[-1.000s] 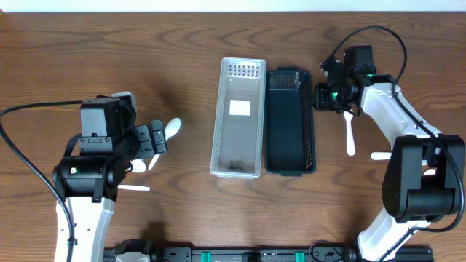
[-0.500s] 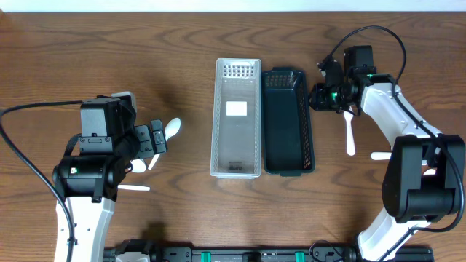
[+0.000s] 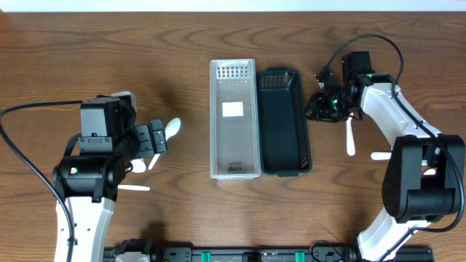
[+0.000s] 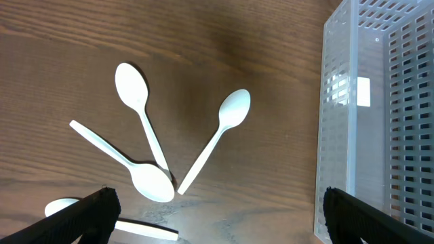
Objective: Pack container
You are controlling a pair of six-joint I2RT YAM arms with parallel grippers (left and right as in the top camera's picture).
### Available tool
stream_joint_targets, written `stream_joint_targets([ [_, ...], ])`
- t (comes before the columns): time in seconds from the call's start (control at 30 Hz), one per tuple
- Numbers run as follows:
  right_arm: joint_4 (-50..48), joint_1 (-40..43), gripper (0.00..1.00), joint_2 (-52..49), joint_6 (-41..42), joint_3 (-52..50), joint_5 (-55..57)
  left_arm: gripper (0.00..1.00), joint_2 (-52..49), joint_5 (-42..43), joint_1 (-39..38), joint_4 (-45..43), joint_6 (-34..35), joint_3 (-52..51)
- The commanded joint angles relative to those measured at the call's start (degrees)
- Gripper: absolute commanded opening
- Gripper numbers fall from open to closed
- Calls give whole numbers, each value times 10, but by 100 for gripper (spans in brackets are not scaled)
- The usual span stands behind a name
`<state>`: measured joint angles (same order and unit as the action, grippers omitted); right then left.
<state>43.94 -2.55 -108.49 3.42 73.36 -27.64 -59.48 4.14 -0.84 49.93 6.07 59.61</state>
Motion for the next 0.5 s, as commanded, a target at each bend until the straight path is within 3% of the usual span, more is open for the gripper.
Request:
stream_joint_targets([
  [0.0,-6,-5,33,-4,9,9,6,98,-1,-1,2,1,2,10],
  [0.2,-11,12,37,-3,80,18,185,98,-1,-1,2,1,2,10],
  [0.47,89,76,47,57,129,99,271,98,-1,-1,2,-10,-4,10],
])
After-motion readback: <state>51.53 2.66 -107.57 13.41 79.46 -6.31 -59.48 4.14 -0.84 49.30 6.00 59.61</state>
